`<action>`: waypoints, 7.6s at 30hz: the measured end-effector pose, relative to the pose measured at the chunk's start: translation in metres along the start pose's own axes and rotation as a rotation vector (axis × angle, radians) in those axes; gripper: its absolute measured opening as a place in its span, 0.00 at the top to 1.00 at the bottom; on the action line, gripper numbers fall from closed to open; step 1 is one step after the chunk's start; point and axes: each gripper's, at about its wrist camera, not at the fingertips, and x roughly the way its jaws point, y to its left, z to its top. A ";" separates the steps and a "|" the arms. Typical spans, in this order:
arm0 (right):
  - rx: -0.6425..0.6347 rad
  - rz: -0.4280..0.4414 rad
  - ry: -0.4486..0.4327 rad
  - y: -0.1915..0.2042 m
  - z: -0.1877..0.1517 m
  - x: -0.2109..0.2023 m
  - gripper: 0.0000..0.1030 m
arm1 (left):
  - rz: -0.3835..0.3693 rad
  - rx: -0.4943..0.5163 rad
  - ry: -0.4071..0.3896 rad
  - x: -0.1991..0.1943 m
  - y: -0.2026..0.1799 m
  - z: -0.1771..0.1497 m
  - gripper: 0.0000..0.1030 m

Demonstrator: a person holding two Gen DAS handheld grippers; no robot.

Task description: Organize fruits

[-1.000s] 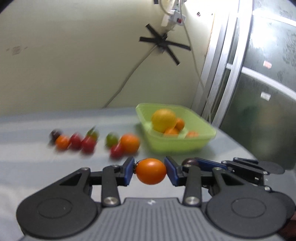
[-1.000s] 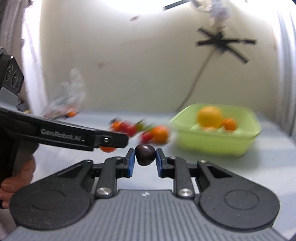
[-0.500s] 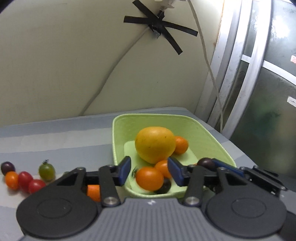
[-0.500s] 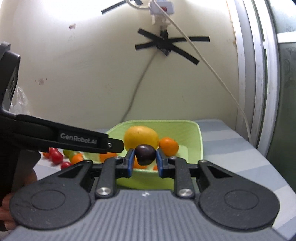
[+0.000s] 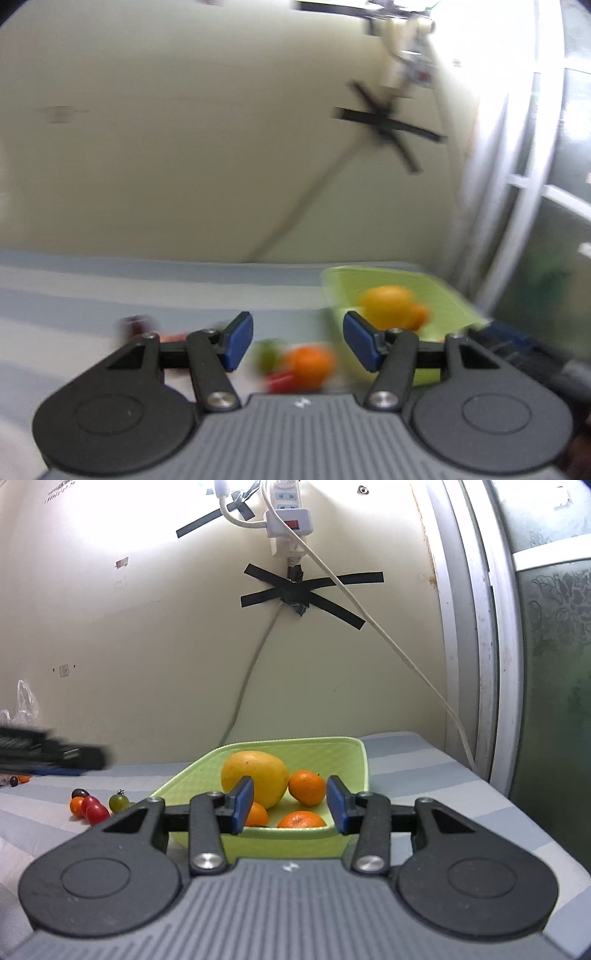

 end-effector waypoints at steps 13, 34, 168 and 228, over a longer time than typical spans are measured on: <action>0.043 0.129 0.109 0.049 -0.023 -0.032 0.54 | 0.240 0.014 0.111 -0.032 0.068 -0.061 0.46; -0.299 0.358 0.239 0.180 -0.007 0.047 0.62 | 0.206 -0.233 0.061 -0.028 0.148 -0.047 0.49; 0.174 0.054 0.057 0.005 -0.011 -0.035 0.62 | -0.016 0.172 0.131 -0.008 -0.066 -0.030 0.54; 0.238 0.084 0.145 0.024 -0.041 -0.059 0.46 | -0.065 0.227 0.095 -0.044 -0.023 -0.092 0.44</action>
